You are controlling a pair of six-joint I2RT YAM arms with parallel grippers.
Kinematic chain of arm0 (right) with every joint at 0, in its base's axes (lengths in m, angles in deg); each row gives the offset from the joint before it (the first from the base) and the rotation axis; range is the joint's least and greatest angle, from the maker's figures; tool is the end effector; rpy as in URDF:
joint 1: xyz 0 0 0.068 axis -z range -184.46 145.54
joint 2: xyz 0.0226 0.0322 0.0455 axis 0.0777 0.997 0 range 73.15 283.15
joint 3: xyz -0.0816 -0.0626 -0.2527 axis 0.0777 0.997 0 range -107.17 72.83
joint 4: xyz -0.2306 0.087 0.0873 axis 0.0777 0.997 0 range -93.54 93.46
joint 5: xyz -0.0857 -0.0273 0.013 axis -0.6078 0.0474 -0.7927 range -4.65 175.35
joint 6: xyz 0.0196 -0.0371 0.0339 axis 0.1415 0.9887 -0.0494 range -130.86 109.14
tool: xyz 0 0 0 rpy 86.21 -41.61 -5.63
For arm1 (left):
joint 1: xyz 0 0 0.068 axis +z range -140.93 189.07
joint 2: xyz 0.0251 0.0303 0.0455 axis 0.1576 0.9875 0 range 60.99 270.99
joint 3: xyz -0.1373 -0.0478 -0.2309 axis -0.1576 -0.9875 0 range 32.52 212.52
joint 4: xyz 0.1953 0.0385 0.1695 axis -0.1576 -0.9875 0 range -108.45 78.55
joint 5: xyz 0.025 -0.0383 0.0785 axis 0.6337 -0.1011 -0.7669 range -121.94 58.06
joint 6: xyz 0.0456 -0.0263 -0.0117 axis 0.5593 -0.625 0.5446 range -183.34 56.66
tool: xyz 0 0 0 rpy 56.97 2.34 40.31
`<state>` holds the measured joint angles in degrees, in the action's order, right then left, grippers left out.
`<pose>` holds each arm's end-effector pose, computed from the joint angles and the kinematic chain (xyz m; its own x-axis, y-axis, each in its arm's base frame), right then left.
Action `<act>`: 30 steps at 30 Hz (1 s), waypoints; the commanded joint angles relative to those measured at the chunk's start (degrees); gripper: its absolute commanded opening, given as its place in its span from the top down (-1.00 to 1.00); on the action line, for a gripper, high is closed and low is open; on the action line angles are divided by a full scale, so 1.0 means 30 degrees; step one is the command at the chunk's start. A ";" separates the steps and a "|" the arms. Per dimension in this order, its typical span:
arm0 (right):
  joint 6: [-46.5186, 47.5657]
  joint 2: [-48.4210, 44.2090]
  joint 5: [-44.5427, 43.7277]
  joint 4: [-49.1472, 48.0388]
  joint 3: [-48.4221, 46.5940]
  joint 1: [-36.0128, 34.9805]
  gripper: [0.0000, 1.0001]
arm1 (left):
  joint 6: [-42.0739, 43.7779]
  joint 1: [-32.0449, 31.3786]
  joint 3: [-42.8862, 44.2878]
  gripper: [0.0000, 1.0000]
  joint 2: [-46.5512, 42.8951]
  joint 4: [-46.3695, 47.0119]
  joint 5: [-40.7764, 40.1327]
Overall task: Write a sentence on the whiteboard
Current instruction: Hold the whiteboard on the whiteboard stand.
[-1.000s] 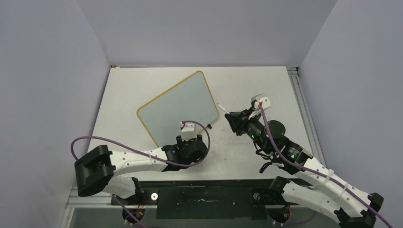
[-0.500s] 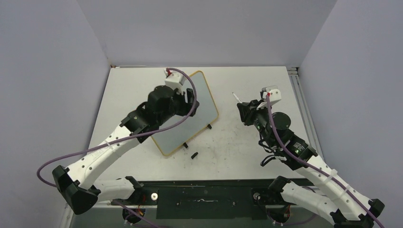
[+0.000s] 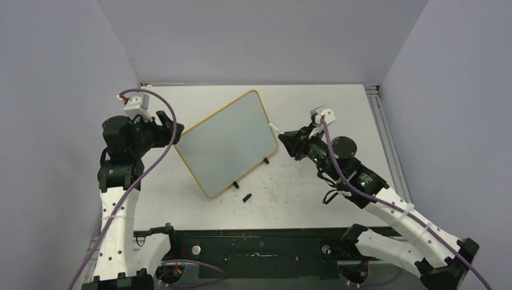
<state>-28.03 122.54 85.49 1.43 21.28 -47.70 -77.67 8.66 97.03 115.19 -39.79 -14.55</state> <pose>0.1457 0.1372 0.3777 -0.2369 0.1825 -0.9542 -0.6457 0.7043 0.2950 0.1984 -0.0121 0.3971 -0.3719 -0.2336 -0.8984 0.2053 0.9232 -0.3250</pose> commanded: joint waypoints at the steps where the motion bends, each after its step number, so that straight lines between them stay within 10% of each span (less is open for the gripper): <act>1: -0.0213 0.1933 0.2821 -0.2863 -0.0403 -0.0872 0.89 | -0.1226 0.4508 -0.2943 -0.32 -0.1652 0.2435 0.6332; 13: -0.0618 0.7229 0.3292 -0.5676 -0.2294 -0.3282 0.89 | -0.2525 0.6375 -0.7942 -0.27 -0.3127 0.6138 0.9800; 30: 0.0960 1.3211 0.1847 -0.6820 -0.6457 -0.5560 0.89 | -0.1549 0.6406 -0.7863 0.41 -0.2948 0.5506 0.8156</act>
<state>-27.06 160.33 92.77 -14.44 6.26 -63.13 -83.87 27.55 71.48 106.44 -24.27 11.20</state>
